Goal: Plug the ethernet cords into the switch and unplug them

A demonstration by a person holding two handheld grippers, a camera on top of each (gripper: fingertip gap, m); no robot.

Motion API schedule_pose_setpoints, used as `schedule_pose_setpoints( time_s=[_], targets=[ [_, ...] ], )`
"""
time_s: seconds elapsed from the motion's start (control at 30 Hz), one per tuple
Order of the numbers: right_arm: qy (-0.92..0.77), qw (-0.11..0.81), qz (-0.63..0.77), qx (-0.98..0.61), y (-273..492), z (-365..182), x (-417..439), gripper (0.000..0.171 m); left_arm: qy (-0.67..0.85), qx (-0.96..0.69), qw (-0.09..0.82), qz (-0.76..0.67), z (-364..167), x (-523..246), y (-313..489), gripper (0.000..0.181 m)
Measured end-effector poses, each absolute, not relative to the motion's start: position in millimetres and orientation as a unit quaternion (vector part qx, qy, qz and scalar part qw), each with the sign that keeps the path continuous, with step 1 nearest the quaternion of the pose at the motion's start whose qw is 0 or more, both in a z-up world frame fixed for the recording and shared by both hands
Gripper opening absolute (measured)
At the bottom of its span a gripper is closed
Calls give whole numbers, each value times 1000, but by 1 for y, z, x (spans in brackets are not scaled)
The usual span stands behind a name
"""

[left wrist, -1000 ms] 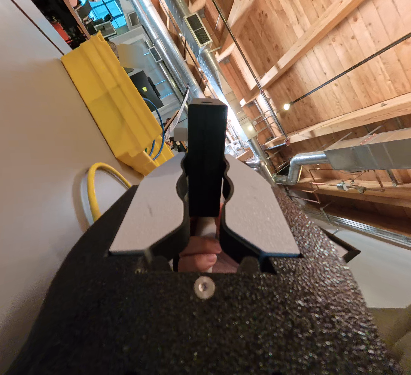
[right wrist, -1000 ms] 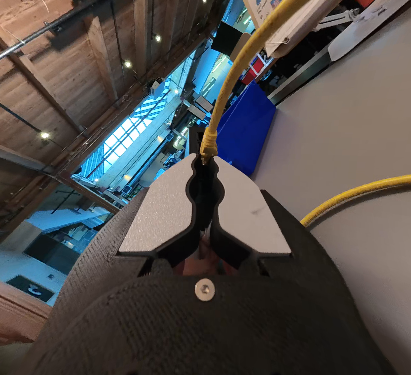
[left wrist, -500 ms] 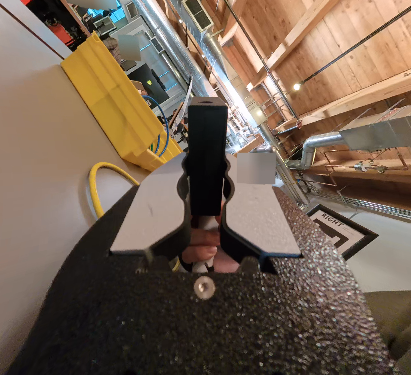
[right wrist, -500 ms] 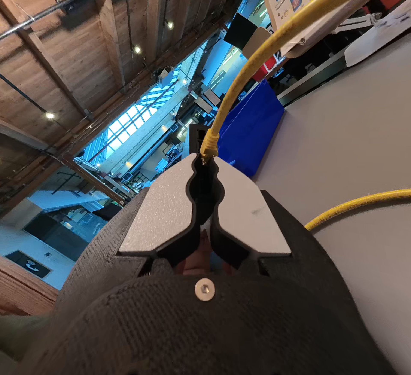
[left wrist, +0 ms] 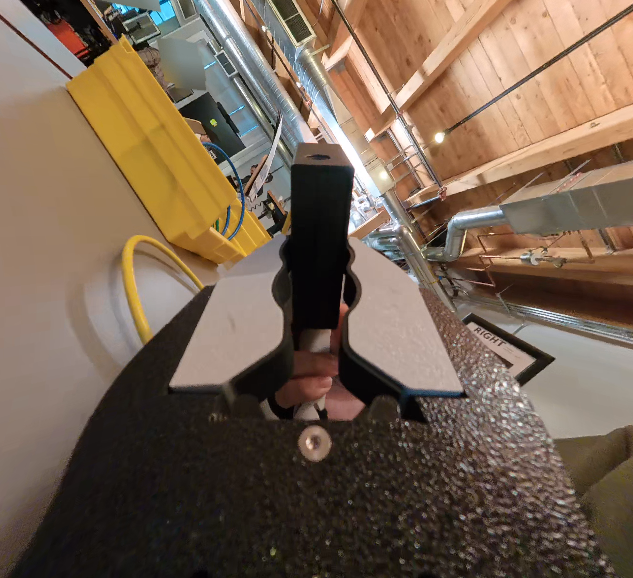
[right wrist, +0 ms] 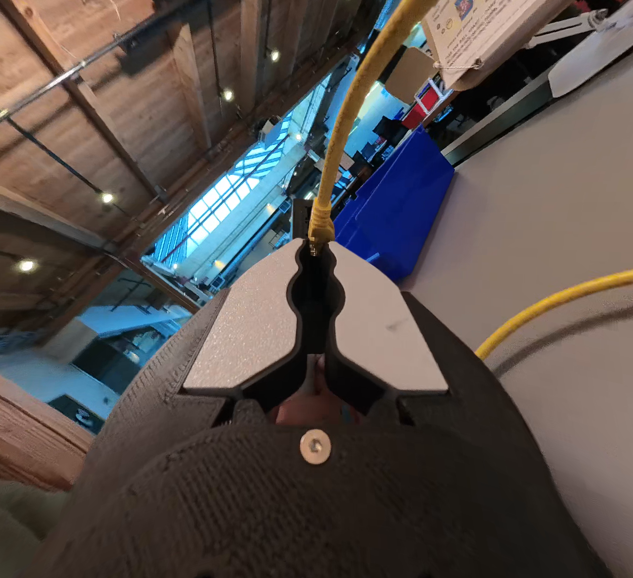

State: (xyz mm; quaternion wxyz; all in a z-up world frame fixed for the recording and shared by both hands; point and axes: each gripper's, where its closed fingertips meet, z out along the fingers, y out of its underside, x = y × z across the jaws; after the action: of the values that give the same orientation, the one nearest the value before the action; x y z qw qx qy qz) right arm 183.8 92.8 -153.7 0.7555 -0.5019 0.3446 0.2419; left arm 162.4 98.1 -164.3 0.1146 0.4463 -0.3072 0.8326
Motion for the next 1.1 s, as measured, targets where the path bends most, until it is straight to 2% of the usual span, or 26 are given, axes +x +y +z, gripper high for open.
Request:
schedule_pose_setpoints(
  time_s=[0.1, 0.2, 1.1],
  targets=[
    [361, 753, 288, -468, 92, -153, 185, 8, -320, 448, 91, 830, -164, 163, 98, 26],
    [390, 765, 273, -434, 91, -160, 188, 9, -309, 457, 103, 828, -168, 165, 97, 26],
    [391, 758, 272, -447, 96, -161, 188, 9, -295, 463, 106, 829, -170, 167, 102, 26]
  ],
)
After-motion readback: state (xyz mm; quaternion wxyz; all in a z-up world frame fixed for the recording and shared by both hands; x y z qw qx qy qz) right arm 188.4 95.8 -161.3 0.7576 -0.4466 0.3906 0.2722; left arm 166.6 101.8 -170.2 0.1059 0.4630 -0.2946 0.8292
